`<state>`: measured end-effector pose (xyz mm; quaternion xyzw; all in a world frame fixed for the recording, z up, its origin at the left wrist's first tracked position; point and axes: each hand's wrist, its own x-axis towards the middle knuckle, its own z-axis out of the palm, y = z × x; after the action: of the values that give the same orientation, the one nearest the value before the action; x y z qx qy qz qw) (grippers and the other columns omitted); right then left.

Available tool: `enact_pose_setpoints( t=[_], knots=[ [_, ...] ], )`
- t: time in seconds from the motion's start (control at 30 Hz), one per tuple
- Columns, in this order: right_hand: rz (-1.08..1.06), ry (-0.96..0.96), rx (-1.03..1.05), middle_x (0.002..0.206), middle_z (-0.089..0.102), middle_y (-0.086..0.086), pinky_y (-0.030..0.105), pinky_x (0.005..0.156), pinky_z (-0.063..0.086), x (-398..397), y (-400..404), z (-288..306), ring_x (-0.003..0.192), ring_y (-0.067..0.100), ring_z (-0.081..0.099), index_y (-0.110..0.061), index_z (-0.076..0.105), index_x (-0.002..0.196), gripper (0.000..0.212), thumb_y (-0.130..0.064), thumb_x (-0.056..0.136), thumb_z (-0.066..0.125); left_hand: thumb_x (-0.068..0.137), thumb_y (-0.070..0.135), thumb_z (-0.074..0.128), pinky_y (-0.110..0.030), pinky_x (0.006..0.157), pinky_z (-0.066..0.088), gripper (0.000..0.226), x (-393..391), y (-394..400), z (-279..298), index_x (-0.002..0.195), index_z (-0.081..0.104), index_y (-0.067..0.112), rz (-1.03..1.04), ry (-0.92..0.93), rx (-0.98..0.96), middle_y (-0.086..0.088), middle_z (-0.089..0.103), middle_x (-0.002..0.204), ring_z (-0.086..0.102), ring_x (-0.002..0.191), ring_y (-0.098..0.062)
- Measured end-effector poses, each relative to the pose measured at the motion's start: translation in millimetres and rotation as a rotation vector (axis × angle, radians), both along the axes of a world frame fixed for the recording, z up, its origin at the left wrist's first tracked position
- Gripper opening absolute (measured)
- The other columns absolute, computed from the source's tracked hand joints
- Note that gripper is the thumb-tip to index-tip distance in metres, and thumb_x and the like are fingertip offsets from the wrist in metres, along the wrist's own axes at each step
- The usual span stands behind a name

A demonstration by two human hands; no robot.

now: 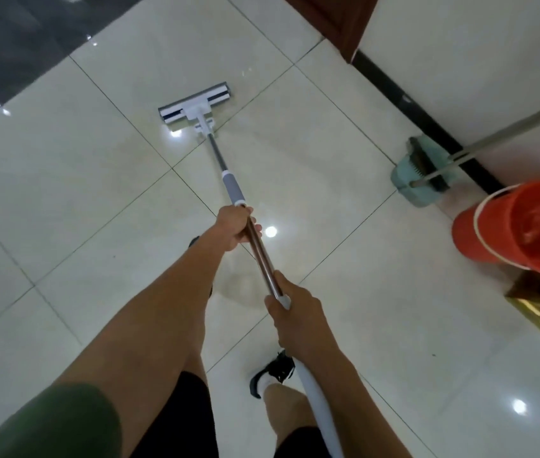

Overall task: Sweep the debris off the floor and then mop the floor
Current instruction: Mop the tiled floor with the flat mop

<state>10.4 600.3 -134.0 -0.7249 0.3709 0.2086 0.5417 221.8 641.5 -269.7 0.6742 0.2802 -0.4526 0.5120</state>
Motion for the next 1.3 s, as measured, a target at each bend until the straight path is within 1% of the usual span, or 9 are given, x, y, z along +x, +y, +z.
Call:
enact_pose_setpoints(
  t=[0.07,0.27,0.37,0.57,0.73,0.87,1.03,1.13,1.3],
  knots=[
    [0.010,0.004,-0.006,0.091,0.062,-0.007,0.009,0.057,0.046,4,4,-1,0.067,0.003,0.059,-0.022,0.044,0.149,0.046,-0.029,0.103,0.051,0.103,0.011,0.047,-0.037,0.055,0.055,0.008,3,1,-1,0.102,0.054,0.007,0.013,0.001,0.006,-0.010,0.053,0.076,0.059,0.061,-0.026],
    [0.002,0.014,-0.011,0.083,0.054,-0.012,0.006,0.060,0.043,44,22,-10,0.064,-0.001,0.054,-0.022,0.040,0.151,0.048,-0.030,0.104,0.049,0.101,0.007,0.048,-0.036,0.050,0.053,0.007,45,5,-11,0.104,0.053,0.002,0.058,-0.038,0.040,-0.011,0.052,0.075,0.054,0.052,-0.025],
    [-0.007,-0.013,-0.008,0.072,0.053,-0.010,0.013,0.059,0.045,85,31,-16,0.060,0.004,0.054,-0.025,0.034,0.154,0.052,-0.030,0.105,0.048,0.100,0.006,0.048,-0.035,0.050,0.052,0.006,86,9,-19,0.103,0.052,0.003,0.059,-0.048,0.034,-0.011,0.051,0.074,0.053,0.049,-0.024],
    [-0.033,-0.035,-0.001,0.068,0.052,-0.011,0.013,0.057,0.045,229,24,-42,0.057,0.001,0.054,-0.032,0.031,0.154,0.052,-0.029,0.105,0.048,0.099,0.005,0.049,-0.034,0.047,0.053,0.006,236,-9,-39,0.104,0.051,0.002,0.031,-0.076,0.042,-0.010,0.052,0.072,0.052,0.047,-0.023],
    [-0.079,-0.063,0.061,0.085,0.059,-0.003,0.012,0.048,0.043,389,-2,-55,0.048,0.002,0.056,-0.031,0.029,0.156,0.054,-0.029,0.105,0.047,0.100,0.008,0.050,-0.035,0.050,0.055,0.007,397,-37,-43,0.103,0.049,0.002,-0.034,-0.116,0.056,-0.010,0.052,0.076,0.055,0.054,-0.024],
    [-0.131,-0.059,0.090,0.102,0.056,0.002,0.015,0.042,0.042,466,-12,-59,0.056,0.009,0.054,-0.031,0.031,0.156,0.055,-0.027,0.104,0.049,0.100,0.009,0.053,-0.036,0.050,0.058,0.016,475,-46,-38,0.113,0.048,0.000,-0.084,-0.128,0.053,-0.012,0.055,0.082,0.060,0.060,-0.025],
    [-0.139,0.031,0.080,0.099,0.057,-0.002,0.029,0.070,0.056,465,-5,-50,0.067,0.011,0.053,-0.038,0.029,0.155,0.055,-0.030,0.104,0.048,0.101,0.009,0.051,-0.038,0.048,0.059,0.010,476,-41,-33,0.106,0.049,0.001,-0.130,-0.100,0.046,-0.013,0.055,0.085,0.062,0.060,-0.027],
    [-0.153,0.037,0.072,0.093,0.059,-0.003,0.025,0.060,0.051,453,4,-41,0.059,0.006,0.053,-0.040,0.031,0.154,0.054,-0.029,0.104,0.047,0.101,0.009,0.050,-0.037,0.048,0.058,0.007,464,-35,-26,0.097,0.049,0.003,-0.123,-0.098,0.035,-0.013,0.055,0.083,0.061,0.058,-0.026],
    [-0.238,0.046,0.074,0.078,0.059,-0.006,0.021,0.053,0.045,398,20,-19,0.045,0.005,0.051,-0.043,0.036,0.151,0.051,-0.027,0.104,0.048,0.100,0.008,0.052,-0.040,0.052,0.060,0.020,409,-28,-14,0.117,0.046,-0.001,-0.214,-0.091,0.033,-0.014,0.055,0.083,0.062,0.055,-0.026]
  ],
)
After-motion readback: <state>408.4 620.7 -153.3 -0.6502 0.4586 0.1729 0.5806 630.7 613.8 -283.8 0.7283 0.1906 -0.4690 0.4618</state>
